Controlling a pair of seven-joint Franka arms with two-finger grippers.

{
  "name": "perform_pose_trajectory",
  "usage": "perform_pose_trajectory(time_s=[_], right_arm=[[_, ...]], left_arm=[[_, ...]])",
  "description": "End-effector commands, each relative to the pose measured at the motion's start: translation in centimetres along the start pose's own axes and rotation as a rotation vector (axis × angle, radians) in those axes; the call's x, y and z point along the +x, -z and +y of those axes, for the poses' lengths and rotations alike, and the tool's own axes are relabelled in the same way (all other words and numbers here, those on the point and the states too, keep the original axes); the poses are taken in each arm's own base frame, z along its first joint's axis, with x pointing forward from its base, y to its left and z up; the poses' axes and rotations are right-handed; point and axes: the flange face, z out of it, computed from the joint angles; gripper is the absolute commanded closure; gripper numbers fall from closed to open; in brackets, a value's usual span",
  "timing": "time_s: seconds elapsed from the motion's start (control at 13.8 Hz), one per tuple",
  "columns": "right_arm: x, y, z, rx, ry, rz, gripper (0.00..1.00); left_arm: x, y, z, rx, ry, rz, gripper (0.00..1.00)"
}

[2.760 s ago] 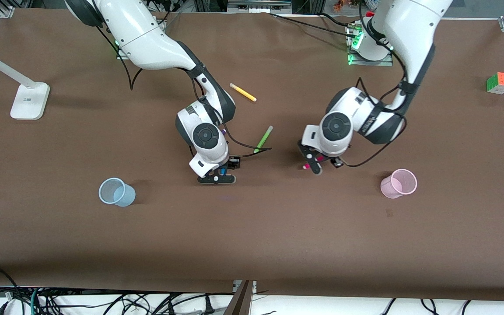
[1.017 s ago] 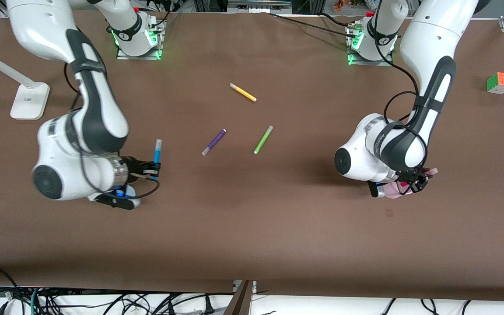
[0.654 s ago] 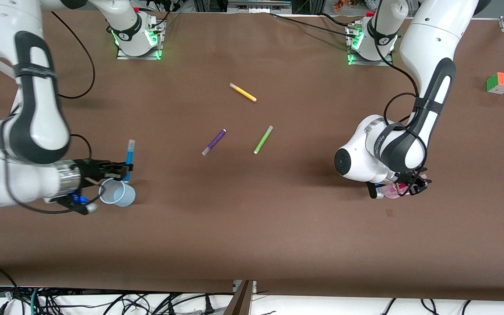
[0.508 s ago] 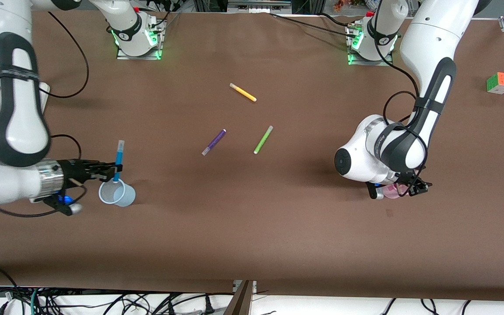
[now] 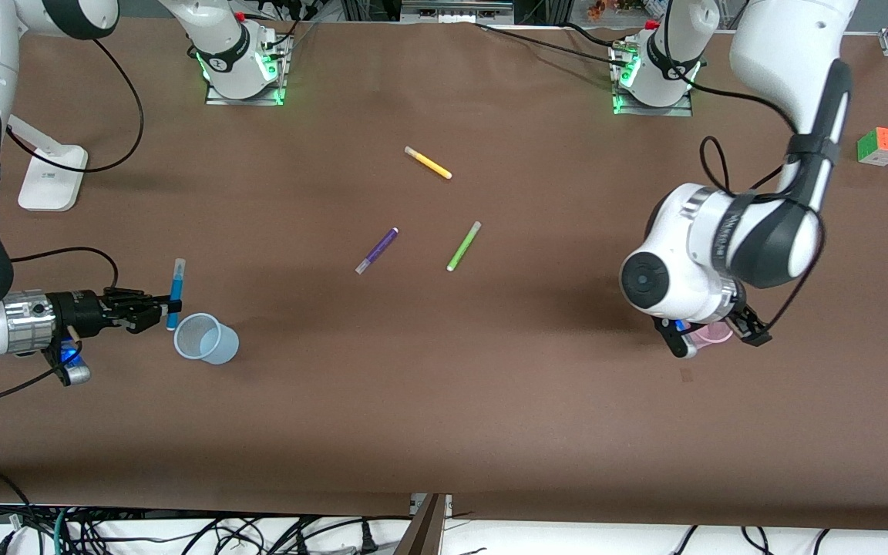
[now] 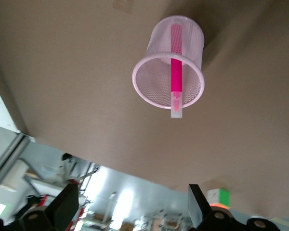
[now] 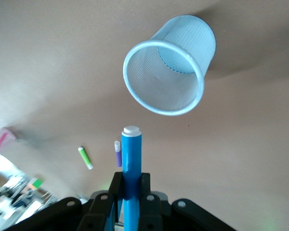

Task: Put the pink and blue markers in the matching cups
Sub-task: 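Drop the blue marker into the blue cup while the left gripper drops pink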

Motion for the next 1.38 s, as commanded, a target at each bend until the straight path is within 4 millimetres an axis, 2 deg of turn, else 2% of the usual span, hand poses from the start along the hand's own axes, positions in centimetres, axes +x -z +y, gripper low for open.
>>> perform_pose_trajectory(time_s=[0.0,0.07,0.15,0.29,0.36,0.44,0.65,0.87,0.94,1.02,1.16,1.31], right_arm=[[2.6,-0.7,3.2,0.142,-0.005,-0.052,1.00],[3.4,-1.4,4.3,0.168,0.009,-0.065,1.00],[4.1,-2.3,5.1,0.181,0.018,-0.078,1.00],[5.0,-3.5,6.2,0.189,0.028,-0.093,1.00],[5.2,-3.8,6.3,0.200,0.027,-0.098,1.00],[5.4,-3.8,6.7,0.216,0.021,-0.101,1.00],[6.5,-4.7,7.4,0.228,0.049,-0.077,1.00],[6.6,-4.7,7.4,0.230,0.075,-0.069,1.00],[6.6,-4.8,7.4,0.230,0.073,-0.070,0.74],[6.6,-4.8,7.4,0.231,0.072,-0.070,0.58],[6.5,-4.5,7.2,0.231,0.064,-0.068,0.57],[6.2,-4.3,6.7,0.230,0.065,-0.071,0.57]], left_arm=[[-3.0,3.0,-1.2,-0.115,0.118,0.136,0.00],[-4.5,4.3,-1.9,-0.175,0.153,0.203,0.00],[-6.4,4.4,-3.1,-0.246,0.205,0.264,0.00],[-9.8,3.8,-4.7,-0.389,0.336,0.354,0.00],[-12.2,3.1,-5.8,-0.458,0.408,0.392,0.00],[-13.9,3.3,-6.3,-0.500,0.451,0.428,0.00],[-17.2,4.9,-6.7,-0.533,0.558,0.475,0.00],[-21.2,7.8,-5.4,-0.606,0.788,0.501,0.00],[-23.2,8.1,-5.3,-0.630,0.885,0.523,0.00],[-24.6,7.9,-4.5,-0.649,0.965,0.545,0.00],[-27.4,7.2,-2.7,-0.646,1.058,0.599,0.00],[-28.9,7.4,-2.3,-0.630,1.082,0.627,0.00]])
